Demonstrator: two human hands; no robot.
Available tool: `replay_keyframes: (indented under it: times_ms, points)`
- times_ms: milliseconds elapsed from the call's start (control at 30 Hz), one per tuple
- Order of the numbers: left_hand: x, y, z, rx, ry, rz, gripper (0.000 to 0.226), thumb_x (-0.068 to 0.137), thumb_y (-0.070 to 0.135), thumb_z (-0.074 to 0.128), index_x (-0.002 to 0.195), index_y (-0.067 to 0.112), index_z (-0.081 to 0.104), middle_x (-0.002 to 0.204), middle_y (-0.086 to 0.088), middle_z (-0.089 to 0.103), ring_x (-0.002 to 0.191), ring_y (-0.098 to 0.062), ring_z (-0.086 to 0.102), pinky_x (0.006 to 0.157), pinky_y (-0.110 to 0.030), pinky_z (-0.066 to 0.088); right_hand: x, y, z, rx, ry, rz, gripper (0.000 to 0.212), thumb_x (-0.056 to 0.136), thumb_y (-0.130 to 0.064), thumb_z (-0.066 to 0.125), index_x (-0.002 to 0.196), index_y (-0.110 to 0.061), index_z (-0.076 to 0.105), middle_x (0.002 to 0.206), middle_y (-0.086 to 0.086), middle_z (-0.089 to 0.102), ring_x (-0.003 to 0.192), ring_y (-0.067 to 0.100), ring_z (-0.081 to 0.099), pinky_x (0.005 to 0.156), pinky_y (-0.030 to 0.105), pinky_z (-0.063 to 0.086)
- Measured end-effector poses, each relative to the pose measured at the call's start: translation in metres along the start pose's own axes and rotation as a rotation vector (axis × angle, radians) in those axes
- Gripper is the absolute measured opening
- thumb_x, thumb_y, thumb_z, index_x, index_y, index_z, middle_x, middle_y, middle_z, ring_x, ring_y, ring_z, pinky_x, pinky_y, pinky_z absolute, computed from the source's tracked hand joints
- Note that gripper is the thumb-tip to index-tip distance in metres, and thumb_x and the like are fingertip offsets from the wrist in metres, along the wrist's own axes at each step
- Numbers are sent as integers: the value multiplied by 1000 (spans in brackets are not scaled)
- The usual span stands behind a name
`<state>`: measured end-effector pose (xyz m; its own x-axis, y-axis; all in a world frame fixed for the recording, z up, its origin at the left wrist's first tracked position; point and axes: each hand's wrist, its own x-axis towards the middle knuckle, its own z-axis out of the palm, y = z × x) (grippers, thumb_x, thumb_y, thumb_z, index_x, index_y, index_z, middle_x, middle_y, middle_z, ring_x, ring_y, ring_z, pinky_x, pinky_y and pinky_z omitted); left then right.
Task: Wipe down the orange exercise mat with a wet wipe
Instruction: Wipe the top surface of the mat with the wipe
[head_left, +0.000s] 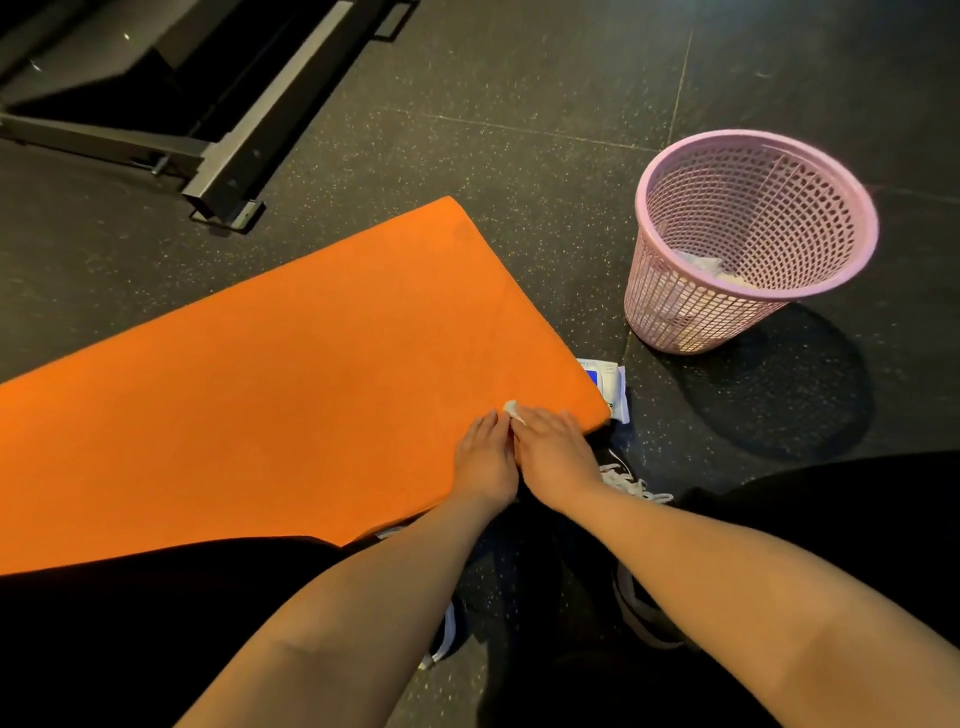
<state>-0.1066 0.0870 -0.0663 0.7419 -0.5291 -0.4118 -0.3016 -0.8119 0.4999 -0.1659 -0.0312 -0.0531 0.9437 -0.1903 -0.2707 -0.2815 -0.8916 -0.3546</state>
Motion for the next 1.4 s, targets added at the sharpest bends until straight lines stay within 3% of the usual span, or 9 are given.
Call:
replay_keyframes:
  times_ms: [167,300,400,567,800,1000,1100,1200,1400]
  points:
    - [1,3,-2,38,-3,-23,55,105,23,35,159,23,23,167,-4,15,154,-26,11,124,-42,12,13,14,-13,-37,32,245,56,106,-25,35,160,-17,23,170,-1,7,156,20,4,127,45,2]
    - [3,-1,-2,25,22,-16,57,101,32,30,158,23,28,165,-5,24,151,-26,21,123,-42,17,-5,-4,8,143,-3,24,54,107,-24,37,160,-19,27,167,-2,20,154,20,18,126,36,10]
    - [3,-2,-7,23,32,-12,54,104,30,35,157,24,29,165,-3,24,149,-28,24,121,-42,19,-5,7,3,46,-30,-92,50,108,-25,35,157,-21,34,167,-3,22,154,19,18,127,40,5]
    - [11,1,-16,67,53,-39,51,108,33,30,158,26,27,166,0,21,145,-31,25,117,-44,23,24,23,-17,-30,26,212,54,109,-29,28,161,-19,20,170,-1,6,156,18,-1,127,43,0]
    - [23,3,-20,46,39,-84,53,105,31,32,157,33,27,166,5,21,134,-30,32,106,-44,28,27,1,-4,32,-80,-57,53,109,-23,33,161,-19,23,169,-3,11,156,16,4,126,41,-1]
    - [34,-1,-22,106,28,-112,55,100,30,38,154,36,30,158,5,27,133,-28,30,102,-44,23,67,23,-18,-77,-37,215,58,108,-27,28,162,-18,10,170,-1,-2,156,18,-7,127,44,-1]
    - [47,3,-24,81,89,-144,51,101,29,39,151,36,36,150,2,36,128,-27,34,101,-44,23,71,5,-9,0,-74,115,57,108,-23,29,162,-17,12,170,-2,-3,156,16,-7,126,42,-3]
    - [58,1,-27,63,128,-165,51,101,30,39,152,35,36,155,5,33,133,-27,30,106,-45,21,78,12,-6,-28,-107,-22,57,107,-18,31,162,-21,16,170,-5,2,156,16,-3,126,43,-5]
    - [65,-9,-32,77,50,-153,56,101,36,35,156,36,25,163,8,19,137,-29,24,109,-47,20,121,41,-27,-55,-13,321,60,105,-17,31,162,-13,10,170,0,-2,156,19,-4,124,46,-3]
